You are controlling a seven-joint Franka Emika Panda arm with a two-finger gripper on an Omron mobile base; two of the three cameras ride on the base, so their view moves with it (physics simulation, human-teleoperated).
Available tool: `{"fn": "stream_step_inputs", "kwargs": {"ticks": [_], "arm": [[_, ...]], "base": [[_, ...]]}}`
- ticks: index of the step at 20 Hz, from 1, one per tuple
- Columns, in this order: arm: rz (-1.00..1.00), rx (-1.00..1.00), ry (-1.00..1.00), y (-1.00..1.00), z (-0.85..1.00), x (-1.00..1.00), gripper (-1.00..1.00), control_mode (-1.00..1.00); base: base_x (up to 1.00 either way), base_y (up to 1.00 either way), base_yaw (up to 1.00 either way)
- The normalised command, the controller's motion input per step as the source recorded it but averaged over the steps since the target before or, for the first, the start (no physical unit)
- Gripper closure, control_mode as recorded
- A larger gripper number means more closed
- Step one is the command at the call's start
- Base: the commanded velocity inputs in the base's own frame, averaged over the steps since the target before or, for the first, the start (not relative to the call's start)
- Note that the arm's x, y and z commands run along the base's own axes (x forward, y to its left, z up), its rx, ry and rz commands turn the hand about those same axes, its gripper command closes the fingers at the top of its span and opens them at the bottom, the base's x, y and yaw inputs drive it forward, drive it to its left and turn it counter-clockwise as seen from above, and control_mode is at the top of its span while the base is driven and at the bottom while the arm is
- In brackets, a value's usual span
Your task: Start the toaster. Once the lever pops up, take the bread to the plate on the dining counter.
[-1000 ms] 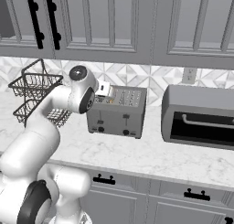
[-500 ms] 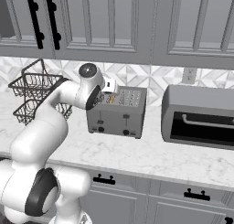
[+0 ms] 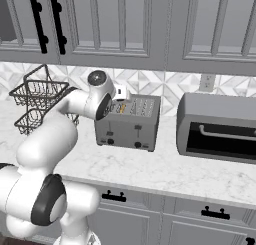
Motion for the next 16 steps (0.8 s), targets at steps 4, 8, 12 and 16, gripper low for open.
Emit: {"fn": "stream_step_inputs", "kwargs": {"ticks": [4, 8, 12, 16], "arm": [[0.01, -0.03, 0.00, 0.00, -0.14, 0.17, 1.00, -1.00], [0.00, 0.00, -0.03, 0.00, -0.12, 0.19, 1.00, -1.00], [0.00, 0.00, -0.05, 0.00, -0.06, 0.18, -1.00, -1.00], [0.00, 0.00, -0.04, 0.00, -0.01, 0.16, -1.00, -1.00]], "base": [[0.00, 0.00, 0.00], [0.00, 0.00, 0.00], [0.00, 0.00, 0.00], [0.00, 0.00, 0.00]]}}
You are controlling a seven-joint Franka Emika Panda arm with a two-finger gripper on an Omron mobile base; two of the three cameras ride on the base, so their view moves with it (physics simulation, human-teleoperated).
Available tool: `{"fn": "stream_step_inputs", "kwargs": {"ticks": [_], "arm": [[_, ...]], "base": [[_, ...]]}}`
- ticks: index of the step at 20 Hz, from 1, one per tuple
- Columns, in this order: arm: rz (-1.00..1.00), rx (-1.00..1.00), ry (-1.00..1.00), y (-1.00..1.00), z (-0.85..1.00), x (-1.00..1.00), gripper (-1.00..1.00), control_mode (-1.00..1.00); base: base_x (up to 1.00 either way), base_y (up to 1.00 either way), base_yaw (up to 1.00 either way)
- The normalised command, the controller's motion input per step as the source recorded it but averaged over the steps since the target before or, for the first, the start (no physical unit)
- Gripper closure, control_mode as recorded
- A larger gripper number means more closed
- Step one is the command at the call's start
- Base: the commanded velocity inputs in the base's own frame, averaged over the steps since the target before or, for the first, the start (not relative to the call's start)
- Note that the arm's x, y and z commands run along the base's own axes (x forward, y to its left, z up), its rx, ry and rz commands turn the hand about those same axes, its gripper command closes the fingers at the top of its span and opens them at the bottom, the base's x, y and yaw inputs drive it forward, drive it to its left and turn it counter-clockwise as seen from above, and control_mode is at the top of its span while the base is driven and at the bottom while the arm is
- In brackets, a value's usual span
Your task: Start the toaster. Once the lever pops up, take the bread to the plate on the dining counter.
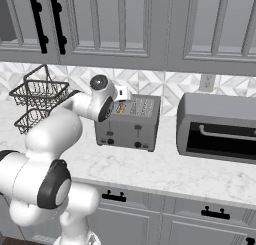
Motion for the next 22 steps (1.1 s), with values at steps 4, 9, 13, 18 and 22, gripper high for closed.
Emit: {"fn": "stream_step_inputs", "kwargs": {"ticks": [4, 9, 13, 18, 22], "arm": [[0.00, 0.00, -0.05, 0.00, 0.00, 0.11, -1.00, -1.00], [0.00, 0.00, -0.05, 0.00, 0.00, 0.07, -1.00, -1.00], [0.00, 0.00, -0.05, 0.00, 0.00, 0.04, -1.00, -1.00], [0.00, 0.01, -0.03, -0.03, 0.00, 0.00, -1.00, -1.00], [0.00, 0.01, 0.00, -0.01, 0.00, 0.00, -1.00, -1.00]], "base": [[0.00, 0.00, 0.00], [0.00, 0.00, 0.00], [0.00, 0.00, 0.00], [0.00, 0.00, 0.00], [0.00, 0.00, 0.00]]}}
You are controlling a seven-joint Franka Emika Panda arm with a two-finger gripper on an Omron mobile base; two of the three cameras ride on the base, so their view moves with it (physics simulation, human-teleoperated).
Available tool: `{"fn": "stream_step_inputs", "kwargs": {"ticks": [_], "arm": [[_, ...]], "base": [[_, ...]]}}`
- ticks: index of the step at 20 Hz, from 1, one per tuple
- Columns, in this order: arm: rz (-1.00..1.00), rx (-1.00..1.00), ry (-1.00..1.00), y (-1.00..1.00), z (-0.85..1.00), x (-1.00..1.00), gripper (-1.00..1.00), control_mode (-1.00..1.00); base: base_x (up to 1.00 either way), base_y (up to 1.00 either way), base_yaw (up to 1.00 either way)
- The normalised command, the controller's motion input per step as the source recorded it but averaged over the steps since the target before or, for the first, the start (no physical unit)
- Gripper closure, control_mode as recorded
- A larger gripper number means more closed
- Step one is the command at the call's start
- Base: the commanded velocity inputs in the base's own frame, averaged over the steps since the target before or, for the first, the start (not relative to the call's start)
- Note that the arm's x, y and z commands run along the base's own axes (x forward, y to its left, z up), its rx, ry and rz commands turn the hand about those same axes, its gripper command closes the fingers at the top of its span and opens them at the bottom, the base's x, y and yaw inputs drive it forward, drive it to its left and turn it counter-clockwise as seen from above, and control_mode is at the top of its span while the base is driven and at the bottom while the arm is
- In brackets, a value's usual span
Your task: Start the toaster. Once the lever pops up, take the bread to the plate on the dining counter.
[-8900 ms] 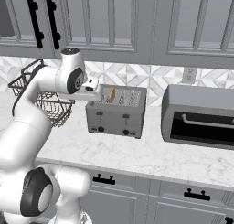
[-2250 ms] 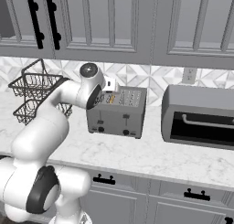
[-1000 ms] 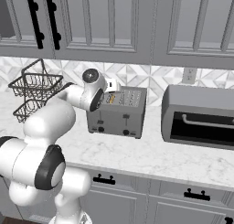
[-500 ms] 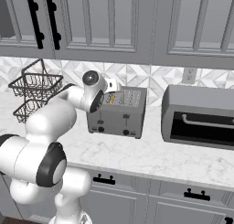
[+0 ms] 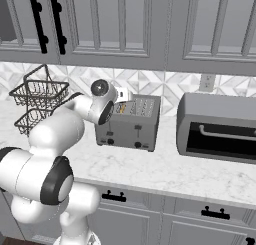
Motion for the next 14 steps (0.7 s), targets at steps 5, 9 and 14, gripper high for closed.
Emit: {"fn": "stream_step_inputs", "kwargs": {"ticks": [5, 9, 14], "arm": [[0.00, 0.00, 0.00, 0.00, 0.00, 0.00, -1.00, -1.00], [0.00, 0.00, 0.00, 0.00, 0.00, 0.00, -1.00, -1.00], [0.00, 0.00, 0.00, 0.00, 0.00, 0.00, -1.00, -1.00]], "base": [[0.00, 0.00, 0.00], [0.00, 0.00, 0.00], [0.00, 0.00, 0.00]]}}
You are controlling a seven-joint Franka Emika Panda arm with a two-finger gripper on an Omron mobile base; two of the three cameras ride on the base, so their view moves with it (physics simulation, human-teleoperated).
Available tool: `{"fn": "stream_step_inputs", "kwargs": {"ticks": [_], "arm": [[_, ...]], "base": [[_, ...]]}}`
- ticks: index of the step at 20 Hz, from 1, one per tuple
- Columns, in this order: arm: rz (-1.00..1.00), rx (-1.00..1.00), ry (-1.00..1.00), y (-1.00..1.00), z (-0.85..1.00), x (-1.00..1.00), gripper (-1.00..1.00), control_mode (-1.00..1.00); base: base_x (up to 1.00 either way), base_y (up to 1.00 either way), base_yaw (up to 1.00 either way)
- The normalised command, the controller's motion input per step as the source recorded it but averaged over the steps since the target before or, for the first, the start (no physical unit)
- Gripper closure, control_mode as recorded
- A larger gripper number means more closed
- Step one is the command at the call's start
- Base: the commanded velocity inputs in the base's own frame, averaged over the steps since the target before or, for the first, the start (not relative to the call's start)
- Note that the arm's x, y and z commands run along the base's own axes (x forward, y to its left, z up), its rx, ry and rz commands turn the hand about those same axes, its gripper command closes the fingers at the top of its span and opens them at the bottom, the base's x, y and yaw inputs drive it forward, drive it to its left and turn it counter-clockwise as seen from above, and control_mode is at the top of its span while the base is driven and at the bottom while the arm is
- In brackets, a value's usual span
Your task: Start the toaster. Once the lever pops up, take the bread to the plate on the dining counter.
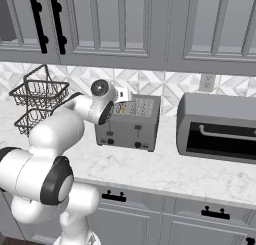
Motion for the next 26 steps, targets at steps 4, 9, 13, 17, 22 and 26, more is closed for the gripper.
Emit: {"fn": "stream_step_inputs", "kwargs": {"ticks": [4, 9, 13, 17, 22, 26], "arm": [[0.00, 0.00, 0.00, 0.00, 0.00, 0.00, -1.00, -1.00], [0.00, 0.00, 0.00, 0.00, 0.00, 0.00, -1.00, -1.00], [0.00, 0.00, 0.00, 0.00, 0.00, 0.00, -1.00, -1.00], [0.00, 0.00, 0.00, 0.00, 0.00, 0.00, -1.00, -1.00], [0.00, 0.00, 0.00, 0.00, 0.00, 0.00, -1.00, -1.00], [0.00, 0.00, 0.00, 0.00, 0.00, 0.00, -1.00, -1.00]], "base": [[0.00, 0.00, 0.00], [0.00, 0.00, 0.00], [0.00, 0.00, 0.00], [0.00, 0.00, 0.00], [0.00, 0.00, 0.00], [0.00, 0.00, 0.00]]}}
